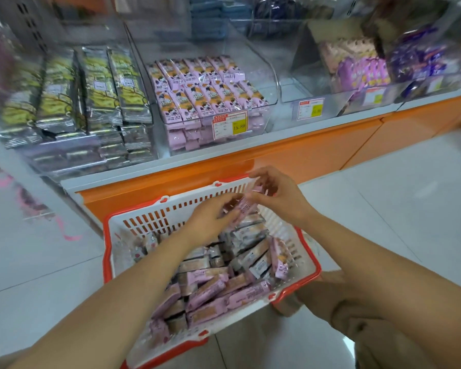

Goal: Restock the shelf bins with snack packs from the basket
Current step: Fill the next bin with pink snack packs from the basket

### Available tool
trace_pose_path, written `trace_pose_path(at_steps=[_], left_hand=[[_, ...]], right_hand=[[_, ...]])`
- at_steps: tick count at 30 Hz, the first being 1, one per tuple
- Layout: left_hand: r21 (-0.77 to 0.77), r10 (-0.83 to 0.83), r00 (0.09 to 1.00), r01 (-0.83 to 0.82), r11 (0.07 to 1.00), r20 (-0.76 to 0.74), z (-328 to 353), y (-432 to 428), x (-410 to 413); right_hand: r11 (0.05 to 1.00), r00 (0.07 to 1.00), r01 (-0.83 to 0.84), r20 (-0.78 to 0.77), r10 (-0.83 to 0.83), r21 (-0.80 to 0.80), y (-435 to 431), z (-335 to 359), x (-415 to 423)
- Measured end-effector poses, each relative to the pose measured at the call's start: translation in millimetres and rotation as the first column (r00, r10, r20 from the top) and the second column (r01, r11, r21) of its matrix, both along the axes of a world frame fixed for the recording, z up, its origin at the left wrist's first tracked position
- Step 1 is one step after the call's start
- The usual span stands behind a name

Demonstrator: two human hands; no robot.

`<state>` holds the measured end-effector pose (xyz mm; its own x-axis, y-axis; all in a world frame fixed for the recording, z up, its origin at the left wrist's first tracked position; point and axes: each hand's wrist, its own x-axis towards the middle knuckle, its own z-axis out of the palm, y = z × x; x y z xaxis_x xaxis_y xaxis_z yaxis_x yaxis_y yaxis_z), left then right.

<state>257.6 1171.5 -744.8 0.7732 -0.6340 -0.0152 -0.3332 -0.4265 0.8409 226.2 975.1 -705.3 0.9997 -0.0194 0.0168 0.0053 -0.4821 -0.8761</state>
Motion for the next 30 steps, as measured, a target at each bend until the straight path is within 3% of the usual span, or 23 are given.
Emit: trace_pose_path(at_steps=[5,13,22,24,25,26,28,30], left_hand=[[-0.221,0.14,0.985,-0.16,0.962,-0.104,32,0,-1],[-0.406,0.24,0.936,-0.331,0.852,-0.26,79,5,-8],[-0.432,0.332,0.92,-0.39,0.813,-0.207,113,4,12],[-0.418,0.341,0.936,-0.344,0.841,-0.084,119,7,21],[-0.364,0.393,0.915,-0.337,0.868,0.09,117,12,29],[-0.269,0.44,0.842,-0.366,0.891,0.312,116,18,37],[-0.134,0.431,0.611,-0.47,0.872,0.663,113,34,53],[-0.035,0.335,0.494,-0.521,0.853,0.803,116,48,65]], right_hand=[[0.997,0.995,-0.028,0.099,0.021,0.077,10,33,-3],[0.999,0.99,-0.052,0.129,0.05,0.011,26,47,-26],[0.998,0.976,-0.039,0.215,0.027,0.05,34,79,3],[1.0,0.973,-0.008,0.232,0.002,0.024,30,89,16],[1.0,0.971,0.017,0.237,-0.016,-0.002,28,95,23],[0.998,0.97,0.047,0.24,-0.035,-0.042,25,100,31],[0.982,0.965,0.124,0.248,-0.086,-0.142,18,109,51],[0.949,0.952,0.213,0.27,-0.147,-0.232,10,114,74]])
